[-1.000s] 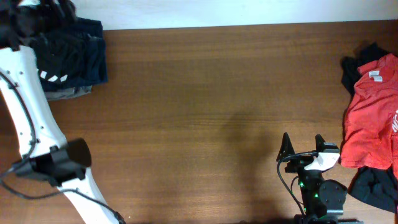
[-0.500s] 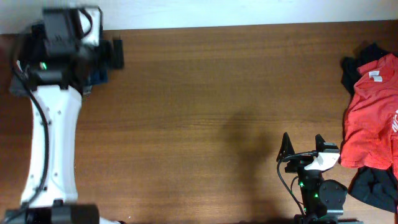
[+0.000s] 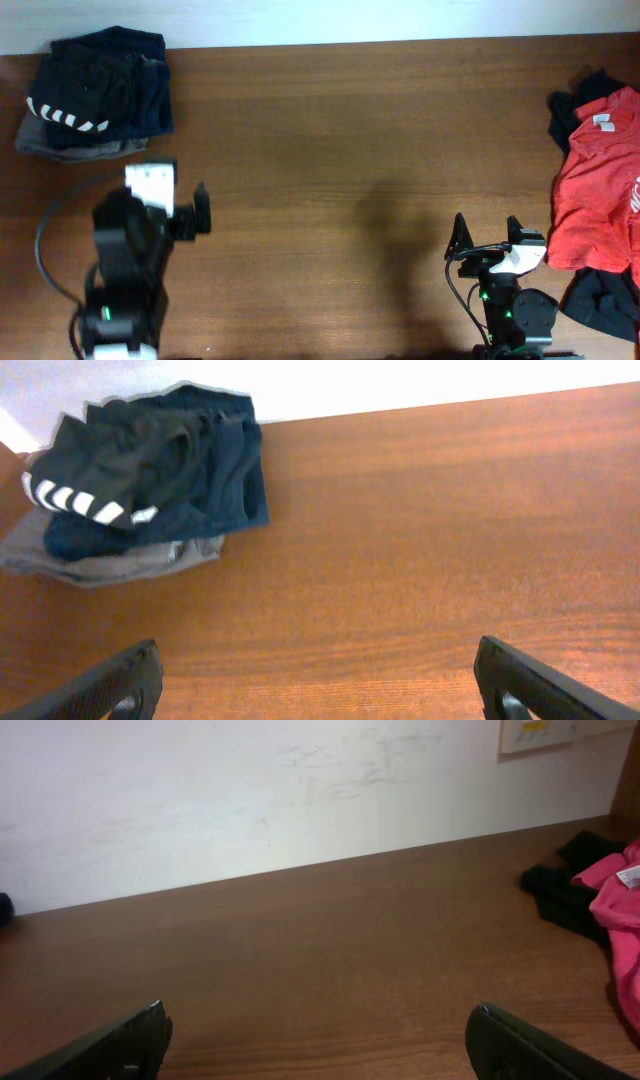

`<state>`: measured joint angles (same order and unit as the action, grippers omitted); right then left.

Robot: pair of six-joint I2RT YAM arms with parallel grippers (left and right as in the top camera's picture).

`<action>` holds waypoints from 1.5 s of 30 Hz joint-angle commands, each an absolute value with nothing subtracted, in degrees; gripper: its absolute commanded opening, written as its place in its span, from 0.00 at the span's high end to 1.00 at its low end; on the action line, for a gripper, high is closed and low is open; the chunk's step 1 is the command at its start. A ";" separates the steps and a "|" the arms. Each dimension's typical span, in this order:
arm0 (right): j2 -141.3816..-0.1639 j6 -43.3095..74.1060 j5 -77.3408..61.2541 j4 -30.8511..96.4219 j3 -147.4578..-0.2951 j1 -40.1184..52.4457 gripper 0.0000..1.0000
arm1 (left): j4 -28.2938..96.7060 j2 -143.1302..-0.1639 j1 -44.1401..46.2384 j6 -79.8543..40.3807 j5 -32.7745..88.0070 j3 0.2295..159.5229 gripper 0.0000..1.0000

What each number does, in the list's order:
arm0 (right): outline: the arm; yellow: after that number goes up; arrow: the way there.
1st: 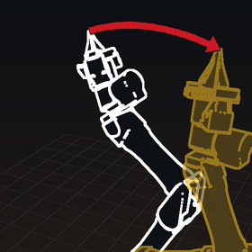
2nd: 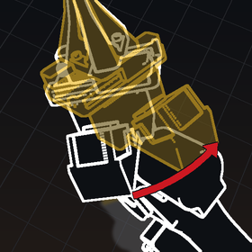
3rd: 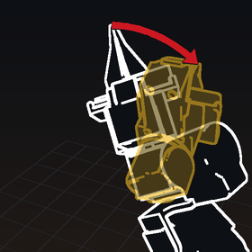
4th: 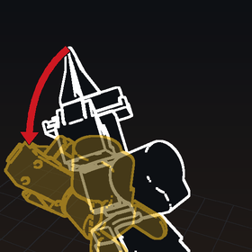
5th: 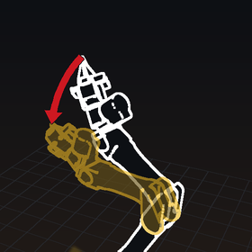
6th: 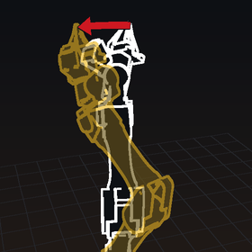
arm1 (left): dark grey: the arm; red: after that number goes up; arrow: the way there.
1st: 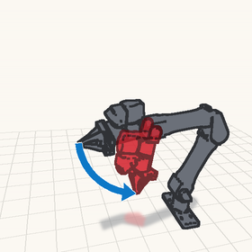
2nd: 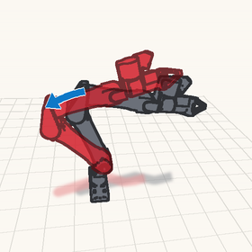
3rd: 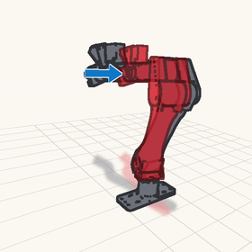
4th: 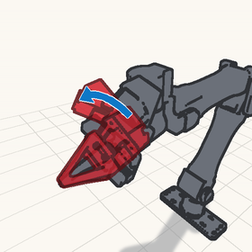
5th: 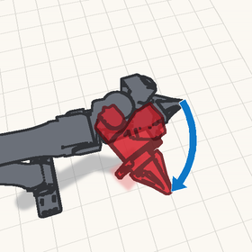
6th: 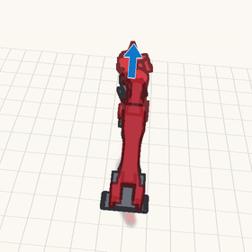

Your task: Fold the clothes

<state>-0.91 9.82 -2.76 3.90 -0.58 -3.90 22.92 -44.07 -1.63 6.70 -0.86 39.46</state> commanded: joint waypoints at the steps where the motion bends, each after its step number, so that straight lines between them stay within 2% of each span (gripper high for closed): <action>1: -0.51 9.26 -2.28 4.29 -0.32 -3.40 0.02 | 18.09 -34.50 -1.85 7.40 0.78 30.79 0.01; 8: -0.51 9.26 -2.28 4.29 -0.32 -3.40 0.01 | 4.91 -19.35 -1.85 7.38 2.70 15.38 0.01; 16: -0.51 9.26 -2.28 4.29 -0.32 -3.40 0.01 | -6.37 -12.14 -1.85 7.40 4.27 5.78 0.01; 30: -0.51 9.26 -2.31 4.29 -0.32 -3.40 0.01 | -5.96 -0.27 -1.91 7.42 3.62 0.47 0.01; 40: -0.51 9.26 -2.31 4.29 -0.32 -3.40 0.01 | -6.79 -0.27 -1.91 7.33 5.37 0.47 0.01; 45: -0.51 9.26 -2.31 4.29 -0.32 -3.40 0.01 | 2.44 -0.27 -1.91 6.55 4.86 0.47 0.01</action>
